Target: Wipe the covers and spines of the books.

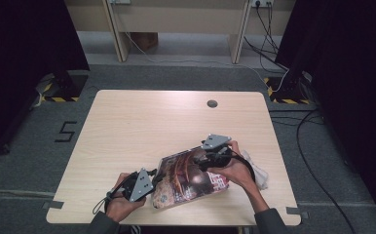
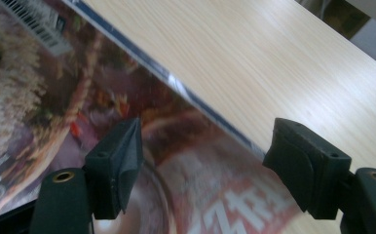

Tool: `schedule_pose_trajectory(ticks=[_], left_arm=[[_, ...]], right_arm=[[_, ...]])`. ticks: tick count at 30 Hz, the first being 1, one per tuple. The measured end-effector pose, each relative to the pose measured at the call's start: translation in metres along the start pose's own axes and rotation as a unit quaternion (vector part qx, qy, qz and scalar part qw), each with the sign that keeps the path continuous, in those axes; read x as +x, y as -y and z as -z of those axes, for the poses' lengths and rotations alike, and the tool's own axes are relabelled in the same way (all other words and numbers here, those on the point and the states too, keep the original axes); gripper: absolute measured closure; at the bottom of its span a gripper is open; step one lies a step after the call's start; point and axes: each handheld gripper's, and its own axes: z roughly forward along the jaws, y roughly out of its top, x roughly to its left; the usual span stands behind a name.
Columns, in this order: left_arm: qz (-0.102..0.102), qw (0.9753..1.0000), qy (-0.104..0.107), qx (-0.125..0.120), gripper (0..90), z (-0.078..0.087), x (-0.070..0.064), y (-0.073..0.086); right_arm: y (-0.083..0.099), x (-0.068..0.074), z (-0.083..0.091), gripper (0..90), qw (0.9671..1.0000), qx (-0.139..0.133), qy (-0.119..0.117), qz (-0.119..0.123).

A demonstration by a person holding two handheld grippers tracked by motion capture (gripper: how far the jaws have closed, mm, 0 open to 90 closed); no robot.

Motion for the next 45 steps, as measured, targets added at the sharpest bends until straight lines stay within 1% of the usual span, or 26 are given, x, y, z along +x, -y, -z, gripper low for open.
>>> schedule_pose_trajectory(ticks=[1, 2, 5, 6, 9, 11, 14, 16, 17, 18, 20, 22, 23, 24, 27, 28, 29, 31, 32, 35, 36, 40, 41, 42, 44, 45], left_arm=[[0.0, 1.0, 0.001, 0.0, 76.4, 0.0, 0.0, 0.0], [0.001, 1.0, 0.001, 0.0, 76.3, 0.0, 0.0, 0.0], [0.0, 1.0, 0.001, 0.0, 76.4, 0.0, 0.001, 0.0], [0.0, 1.0, 0.001, 0.0, 76.3, 0.0, 0.001, 0.0], [0.001, 1.0, 0.0, 0.001, 76.2, -0.001, 0.001, 0.001], [-0.001, 1.0, 0.001, 0.002, 76.2, -0.001, 0.001, 0.001], [-0.001, 1.0, 0.001, 0.008, 76.4, -0.002, 0.001, 0.002], [0.001, 0.9999, 0.001, 0.012, 76.8, -0.003, 0.001, 0.004], [0.004, 0.9998, 0.0, 0.018, 77.3, -0.004, 0.001, 0.004], [0.008, 0.9996, -0.001, 0.027, 77.8, -0.005, 0.002, 0.005], [0.014, 0.999, -0.006, 0.041, 78.3, -0.007, 0.004, 0.008], [0.027, 0.9987, -0.008, 0.043, 78.8, -0.008, 0.007, 0.01], [0.032, 0.9987, -0.008, 0.04, 78.7, -0.008, 0.008, 0.011], [0.034, 0.9986, -0.007, 0.039, 78.7, -0.008, 0.009, 0.011], [0.024, 0.9993, -0.004, 0.027, 78.5, -0.008, 0.009, 0.011], [0.021, 0.9995, -0.003, 0.025, 78.6, -0.008, 0.009, 0.01], [0.019, 0.9996, -0.004, 0.021, 78.6, -0.008, 0.009, 0.009], [0.013, 0.9998, -0.001, 0.016, 78.9, -0.007, 0.009, 0.007], [0.01, 0.9998, -0.002, 0.016, 79.0, -0.007, 0.008, 0.007], [0.012, 0.9997, -0.001, 0.02, 78.9, -0.008, 0.008, 0.009], [0.012, 0.9997, 0.0, 0.019, 78.9, -0.008, 0.009, 0.009], [0.012, 0.9999, -0.001, 0.013, 78.8, -0.007, 0.01, 0.008], [0.012, 0.9998, -0.001, 0.016, 78.5, -0.007, 0.01, 0.008], [0.014, 0.9997, -0.001, 0.02, 78.0, -0.007, 0.011, 0.009], [0.025, 0.9993, -0.005, 0.027, 76.0, -0.009, 0.012, 0.012], [0.033, 0.9991, -0.004, 0.028, 75.1, -0.01, 0.013, 0.013]], right_arm=[[-0.002, 0.0, -0.005, 28.9, 1.0, 0.0, -0.008, 0.0], [-0.004, 0.0, -0.008, 29.2, 0.9999, 0.001, -0.014, 0.006], [-0.009, 0.0, -0.016, 29.3, 0.9996, 0.01, -0.022, 0.018], [-0.01, 0.0, -0.019, 29.4, 0.9992, 0.014, -0.026, 0.027], [-0.011, -0.001, -0.025, 29.2, 0.9987, 0.019, -0.038, 0.029], [-0.011, -0.001, -0.03, 29.9, 0.9978, 0.029, -0.048, 0.035], [-0.011, 0.001, -0.033, 30.6, 0.997, 0.041, -0.046, 0.046], [-0.01, 0.002, -0.033, 35.1, 0.9963, 0.047, -0.04, 0.059], [-0.01, 0.002, -0.033, 38.0, 0.9955, 0.048, -0.038, 0.072], [-0.01, 0.003, -0.031, 42.3, 0.9951, 0.049, -0.034, 0.079], [-0.008, 0.004, -0.025, 49.0, 0.9941, 0.048, -0.035, 0.09], [-0.006, 0.004, -0.018, 55.1, 0.9929, 0.049, -0.04, 0.1], [-0.006, 0.003, -0.016, 56.5, 0.9922, 0.044, -0.043, 0.108], [-0.005, 0.004, -0.013, 57.9, 0.9922, 0.044, -0.047, 0.107], [-0.003, 0.004, -0.009, 61.3, 0.9896, 0.051, -0.056, 0.122], [-0.003, 0.003, -0.009, 61.8, 0.9882, 0.054, -0.058, 0.132], [-0.004, 0.003, -0.01, 62.0, 0.9883, 0.051, -0.068, 0.127], [-0.006, 0.004, -0.012, 62.6, 0.9866, 0.046, -0.078, 0.136], [-0.007, 0.006, -0.014, 62.7, 0.9852, 0.051, -0.082, 0.142], [-0.01, 0.008, -0.02, 62.6, 0.983, 0.061, -0.08, 0.154], [-0.01, 0.009, -0.021, 62.7, 0.9833, 0.063, -0.08, 0.151], [-0.015, 0.013, -0.023, 65.4, 0.9777, 0.074, -0.082, 0.179], [-0.017, 0.015, -0.023, 66.6, 0.9762, 0.078, -0.083, 0.184], [-0.019, 0.017, -0.023, 68.0, 0.9737, 0.083, -0.081, 0.196], [-0.02, 0.022, -0.022, 71.9, 0.9711, 0.092, -0.073, 0.208], [-0.021, 0.024, -0.021, 72.8, 0.9688, 0.095, -0.07, 0.218]])
